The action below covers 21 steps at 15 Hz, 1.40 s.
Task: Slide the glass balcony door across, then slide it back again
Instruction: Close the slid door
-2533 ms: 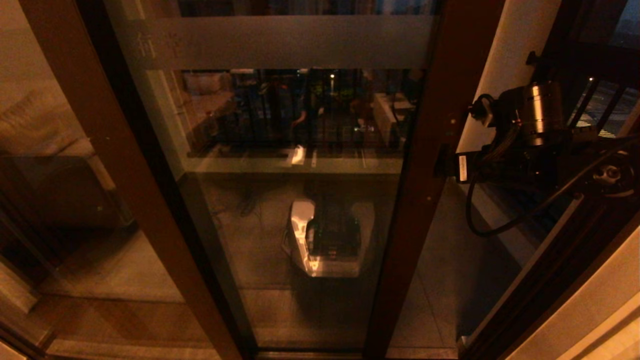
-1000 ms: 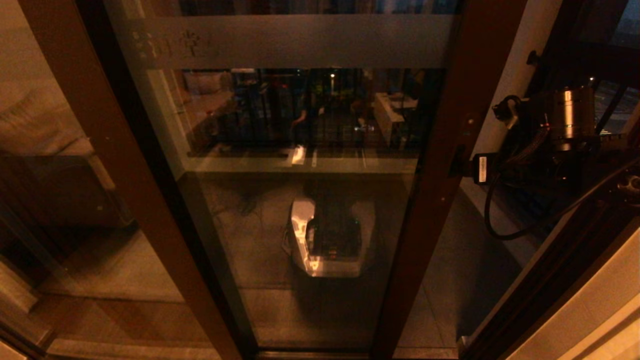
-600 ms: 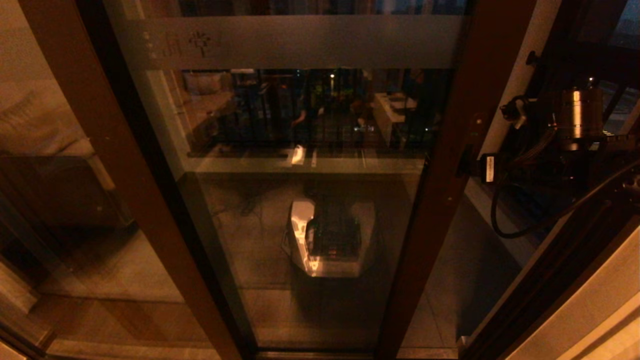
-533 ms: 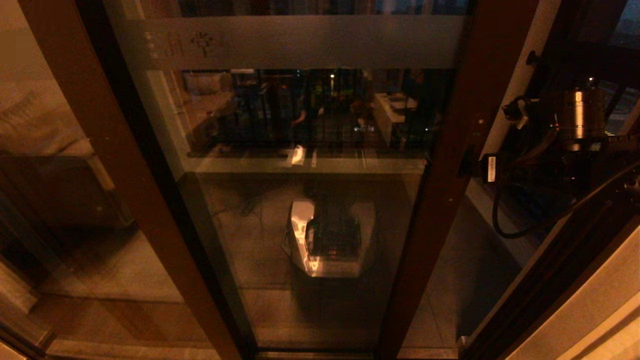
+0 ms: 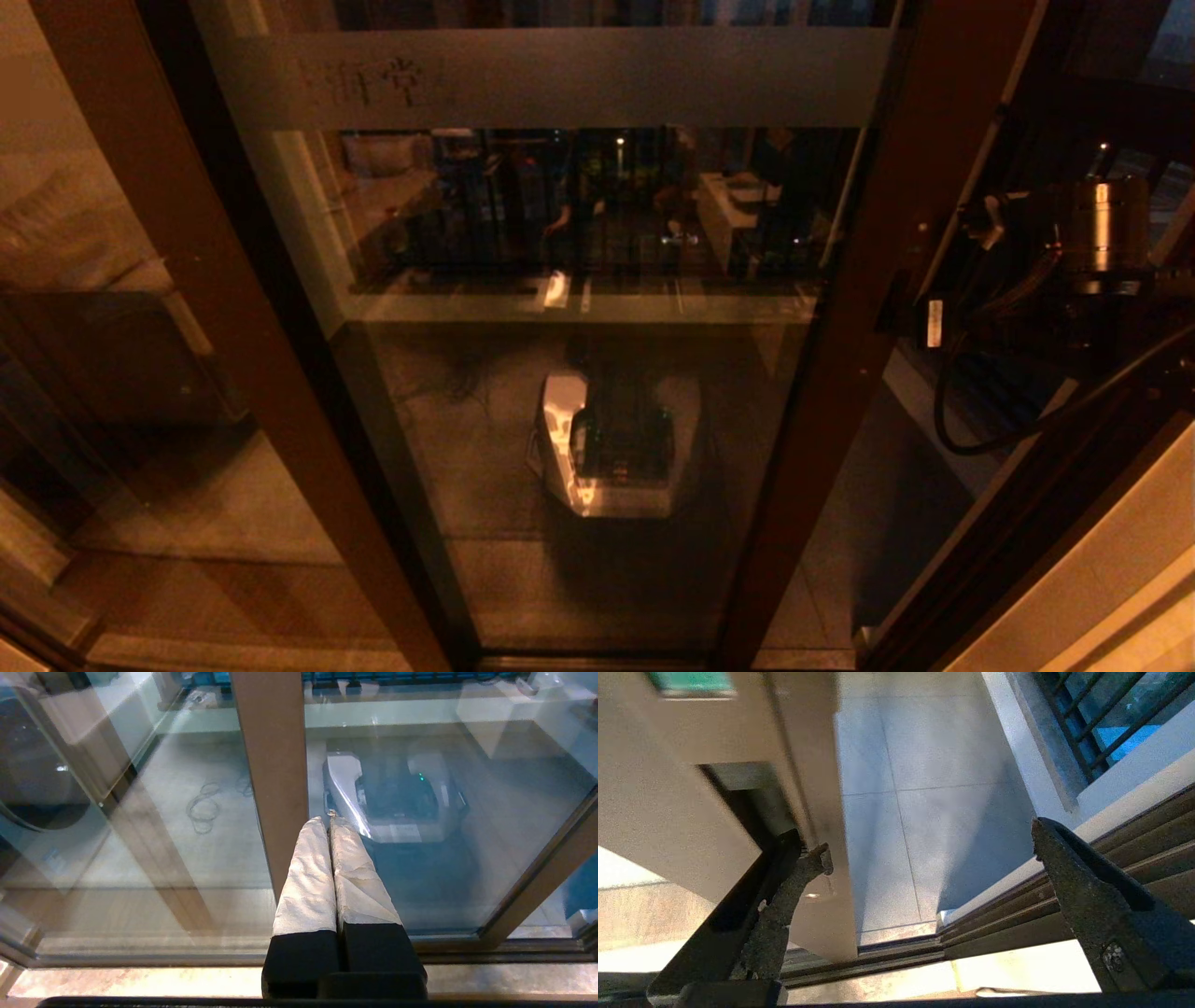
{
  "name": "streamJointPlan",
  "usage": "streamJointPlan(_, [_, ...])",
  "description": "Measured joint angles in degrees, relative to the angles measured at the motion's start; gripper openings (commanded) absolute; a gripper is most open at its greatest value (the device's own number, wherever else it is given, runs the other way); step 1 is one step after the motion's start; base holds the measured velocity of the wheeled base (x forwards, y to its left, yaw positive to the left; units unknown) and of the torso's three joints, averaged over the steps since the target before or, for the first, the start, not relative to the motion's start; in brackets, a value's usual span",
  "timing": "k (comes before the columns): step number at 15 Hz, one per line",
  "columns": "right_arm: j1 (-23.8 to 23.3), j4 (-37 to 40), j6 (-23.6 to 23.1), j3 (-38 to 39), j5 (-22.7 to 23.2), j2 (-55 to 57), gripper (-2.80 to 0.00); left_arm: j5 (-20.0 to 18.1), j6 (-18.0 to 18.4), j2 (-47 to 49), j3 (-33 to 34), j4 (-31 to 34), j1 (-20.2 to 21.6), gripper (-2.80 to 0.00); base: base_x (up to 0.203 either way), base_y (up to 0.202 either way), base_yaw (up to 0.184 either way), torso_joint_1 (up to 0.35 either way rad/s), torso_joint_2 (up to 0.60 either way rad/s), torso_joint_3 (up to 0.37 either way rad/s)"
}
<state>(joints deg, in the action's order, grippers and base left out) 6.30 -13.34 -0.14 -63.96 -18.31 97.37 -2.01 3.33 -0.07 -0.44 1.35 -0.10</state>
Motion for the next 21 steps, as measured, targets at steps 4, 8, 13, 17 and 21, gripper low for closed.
streamJointPlan(4, [-2.1,0.0,-0.7,-0.1,2.3,-0.2,0.00,0.0,0.0,0.0,0.0,0.0,0.0,-2.80,0.000,0.000,0.000,0.000,0.00,0.000])
streamJointPlan(8, [-2.8,-0.5,-0.9,-0.3,2.8,-0.1,0.00,0.0,0.0,0.0,0.0,0.0,0.0,-2.80,0.000,0.000,0.000,0.000,0.00,0.000])
streamJointPlan(13, [-4.1,-0.9,-1.4,0.1,3.6,0.1,0.00,0.0,0.0,0.0,0.0,0.0,0.0,-2.80,0.000,0.000,0.000,0.000,0.00,0.000])
streamJointPlan(17, [-5.6,-2.0,-2.2,0.7,4.7,0.1,0.00,0.0,0.0,0.0,0.0,0.0,0.0,-2.80,0.000,0.000,0.000,0.000,0.00,0.000])
streamJointPlan(21, [-6.4,-2.1,-2.6,0.8,4.6,0.1,0.00,0.0,0.0,0.0,0.0,0.0,0.0,-2.80,0.000,0.000,0.000,0.000,0.00,0.000])
